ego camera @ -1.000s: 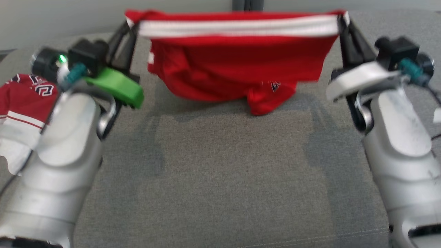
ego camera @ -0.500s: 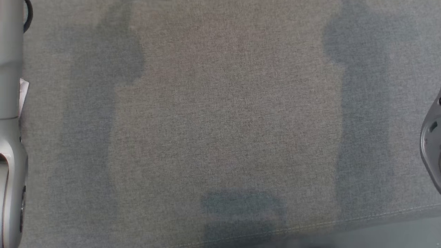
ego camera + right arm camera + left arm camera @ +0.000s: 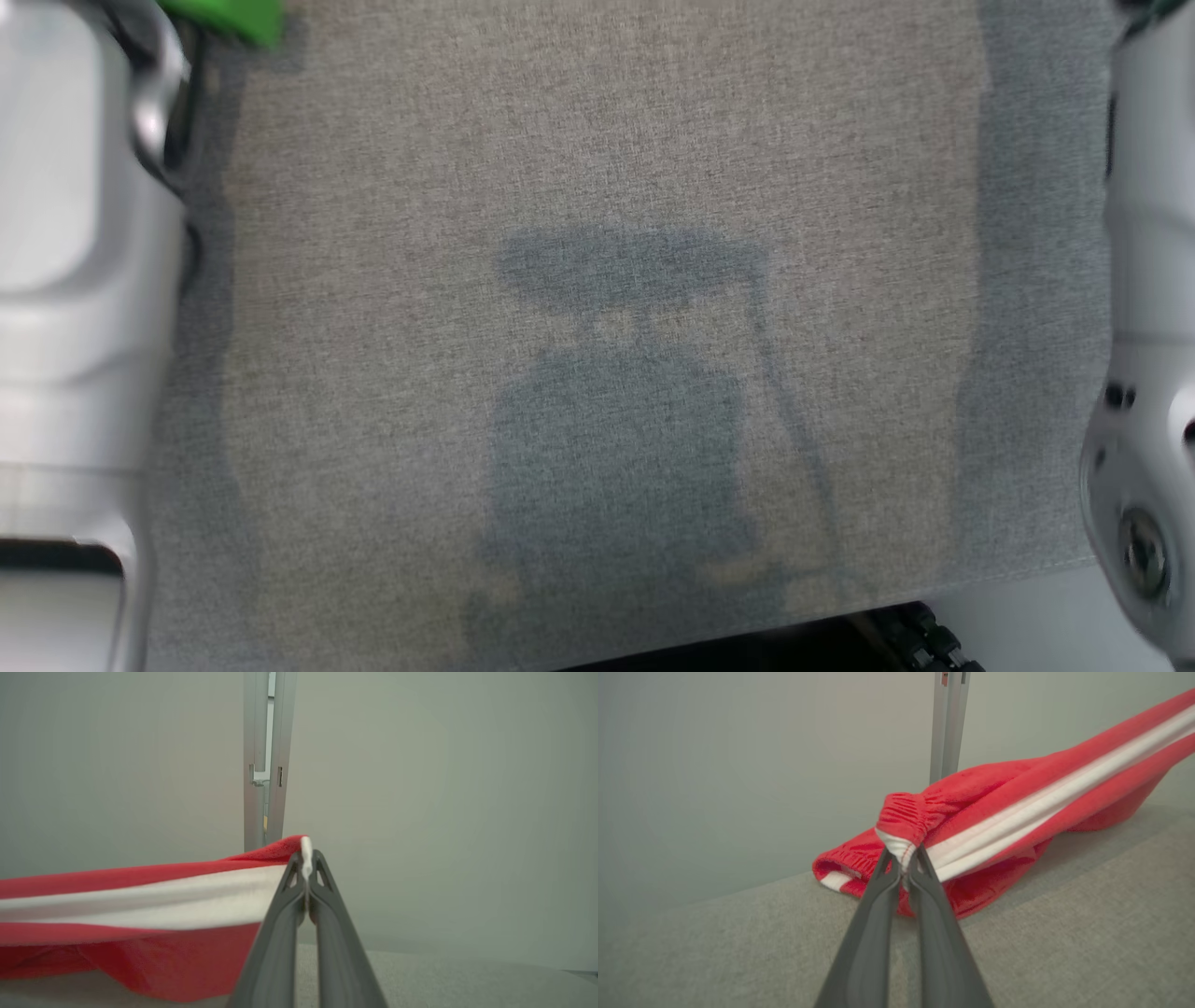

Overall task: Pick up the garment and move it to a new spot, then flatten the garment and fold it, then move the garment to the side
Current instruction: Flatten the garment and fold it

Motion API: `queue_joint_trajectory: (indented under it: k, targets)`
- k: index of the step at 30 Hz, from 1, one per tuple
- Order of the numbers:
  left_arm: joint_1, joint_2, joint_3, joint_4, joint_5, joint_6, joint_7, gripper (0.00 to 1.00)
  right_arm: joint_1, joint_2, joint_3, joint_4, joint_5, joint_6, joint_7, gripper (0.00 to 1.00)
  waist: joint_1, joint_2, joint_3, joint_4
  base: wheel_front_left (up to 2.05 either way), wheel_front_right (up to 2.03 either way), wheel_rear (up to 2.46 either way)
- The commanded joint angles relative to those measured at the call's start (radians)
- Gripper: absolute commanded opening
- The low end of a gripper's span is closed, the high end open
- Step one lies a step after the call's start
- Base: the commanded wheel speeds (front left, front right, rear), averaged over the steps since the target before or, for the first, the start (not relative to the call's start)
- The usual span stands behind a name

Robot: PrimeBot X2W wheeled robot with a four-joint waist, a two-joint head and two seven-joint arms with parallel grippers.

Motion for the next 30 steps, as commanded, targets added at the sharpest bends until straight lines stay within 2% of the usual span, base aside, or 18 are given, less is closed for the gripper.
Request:
queue_joint_trajectory:
  k: [1,5,6,8,15,19,30]
  targets:
    - [0.077,0.019,-0.008,0.001,-0.022,0.011,0.002,0.00,0.101,-0.040,0.006,-0.040,0.064,-0.017,0.000,0.00,-0.0002,0.0000,0.047,-0.020,0.00,0.00,0.00]
    - [0.243,-0.005,0.017,0.006,-0.078,0.011,0.006,0.00,0.305,-0.071,0.038,-0.104,0.179,-0.017,-0.001,0.00,-0.0002,0.0000,0.008,-0.025,0.00,0.00,0.00]
    - [0.243,-0.005,0.017,0.006,-0.078,0.011,0.006,0.00,0.305,-0.071,0.038,-0.104,0.179,-0.017,-0.001,0.00,-0.0002,0.0000,0.008,-0.025,0.00,0.00,0.00]
    - [0.313,-0.016,0.044,0.008,-0.097,0.012,0.009,0.00,0.399,-0.081,0.042,-0.117,0.225,-0.017,-0.001,0.00,-0.0002,0.0000,-0.022,-0.027,0.00,0.00,0.00]
    - [0.550,-0.084,0.086,0.063,-0.100,0.013,0.010,0.00,0.681,-0.061,0.050,-0.095,0.324,-0.018,0.001,0.00,-0.0002,0.0000,-0.186,-0.021,0.00,0.00,0.00]
    - [0.669,-0.121,0.071,0.093,-0.093,0.012,0.013,0.00,0.792,-0.051,0.063,-0.072,0.353,-0.018,0.001,0.00,-0.0002,0.0000,-0.291,-0.007,0.00,0.00,0.00]
    - [0.937,-0.161,0.121,0.111,-0.097,0.015,0.012,0.00,1.014,-0.062,0.088,-0.033,0.418,-0.018,-0.001,0.00,-0.0002,0.0000,-0.562,0.038,0.00,0.00,0.00]
